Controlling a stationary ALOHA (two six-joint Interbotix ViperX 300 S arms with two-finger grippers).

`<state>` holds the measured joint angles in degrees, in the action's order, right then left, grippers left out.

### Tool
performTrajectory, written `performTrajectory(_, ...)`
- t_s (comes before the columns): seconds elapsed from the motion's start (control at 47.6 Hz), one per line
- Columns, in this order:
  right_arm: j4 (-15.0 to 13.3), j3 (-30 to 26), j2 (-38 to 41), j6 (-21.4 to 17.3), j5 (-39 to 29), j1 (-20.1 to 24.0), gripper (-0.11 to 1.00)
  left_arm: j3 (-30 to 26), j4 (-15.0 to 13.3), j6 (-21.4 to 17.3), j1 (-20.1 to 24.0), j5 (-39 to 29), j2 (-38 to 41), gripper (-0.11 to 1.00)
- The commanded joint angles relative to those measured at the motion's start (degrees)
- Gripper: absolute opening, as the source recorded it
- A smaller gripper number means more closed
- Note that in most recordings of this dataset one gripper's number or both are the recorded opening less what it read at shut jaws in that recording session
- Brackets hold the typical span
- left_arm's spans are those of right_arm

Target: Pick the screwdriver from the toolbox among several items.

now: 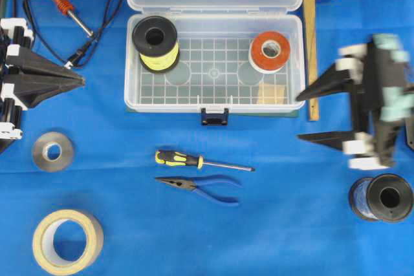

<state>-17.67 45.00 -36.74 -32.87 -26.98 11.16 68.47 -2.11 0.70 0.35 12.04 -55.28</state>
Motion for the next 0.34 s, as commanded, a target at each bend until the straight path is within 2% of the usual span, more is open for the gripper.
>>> performTrajectory(0.0, -0.44, 5.19, -6.15, -0.09, 2.72, 0.09, 0.73, -0.44, -0.09, 0.09, -0.35, 0.35, 0.18, 0.00)
performTrajectory(0.315, -0.70, 20.13, -19.16, -0.09, 9.05, -0.35, 0.73, -0.35, -0.09, 0.09, -0.44, 0.35, 0.18, 0.00)
